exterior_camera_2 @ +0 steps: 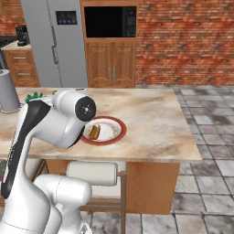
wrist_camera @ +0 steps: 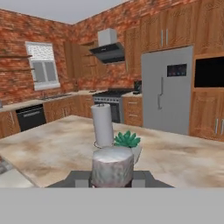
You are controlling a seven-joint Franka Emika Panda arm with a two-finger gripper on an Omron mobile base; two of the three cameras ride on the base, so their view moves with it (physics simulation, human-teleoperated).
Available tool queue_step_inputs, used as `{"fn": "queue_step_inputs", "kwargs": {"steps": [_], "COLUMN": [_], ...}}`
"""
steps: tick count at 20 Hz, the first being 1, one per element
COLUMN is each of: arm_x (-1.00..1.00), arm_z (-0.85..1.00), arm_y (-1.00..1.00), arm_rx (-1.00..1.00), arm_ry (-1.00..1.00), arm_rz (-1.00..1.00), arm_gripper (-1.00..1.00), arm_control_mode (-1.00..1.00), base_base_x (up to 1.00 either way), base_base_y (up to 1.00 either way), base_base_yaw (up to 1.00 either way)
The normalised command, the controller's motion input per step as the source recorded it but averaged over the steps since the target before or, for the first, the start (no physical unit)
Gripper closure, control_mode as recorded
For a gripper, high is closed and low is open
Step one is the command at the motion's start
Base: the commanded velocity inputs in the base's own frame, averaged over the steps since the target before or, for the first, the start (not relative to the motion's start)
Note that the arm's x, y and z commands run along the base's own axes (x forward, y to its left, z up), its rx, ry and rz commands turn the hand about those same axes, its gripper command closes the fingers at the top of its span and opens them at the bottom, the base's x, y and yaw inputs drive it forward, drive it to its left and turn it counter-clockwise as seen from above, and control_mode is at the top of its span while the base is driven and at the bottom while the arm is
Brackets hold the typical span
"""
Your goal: Move the hot dog bun to the plate on the dining table and place the condiment next to that plate. Then navigate to the fridge and take the sausage and place it on the plate as well.
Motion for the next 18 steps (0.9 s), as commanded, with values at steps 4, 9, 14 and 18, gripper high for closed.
{"fn": "queue_step_inputs", "kwargs": {"steps": [4,9,14,18], "arm_x": [0.0,0.4,1.0,1.0], "arm_z": [0.0,0.0,-0.07,-0.16], "arm_y": [0.0,-0.27,-0.99,-1.0], "arm_rx": [0.0,0.03,0.11,0.09], "arm_ry": [0.0,0.01,0.02,0.0], "arm_rz": [0.0,0.03,0.03,0.01], "arm_gripper": [1.0,1.0,1.0,1.0], "arm_control_mode": [1.0,-1.0,-1.0,-1.0], "base_base_x": [0.82,0.59,0.0,0.0], "base_base_y": [-0.4,-0.2,0.0,0.0], "base_base_yaw": [0.2,0.05,0.0,0.0]}}
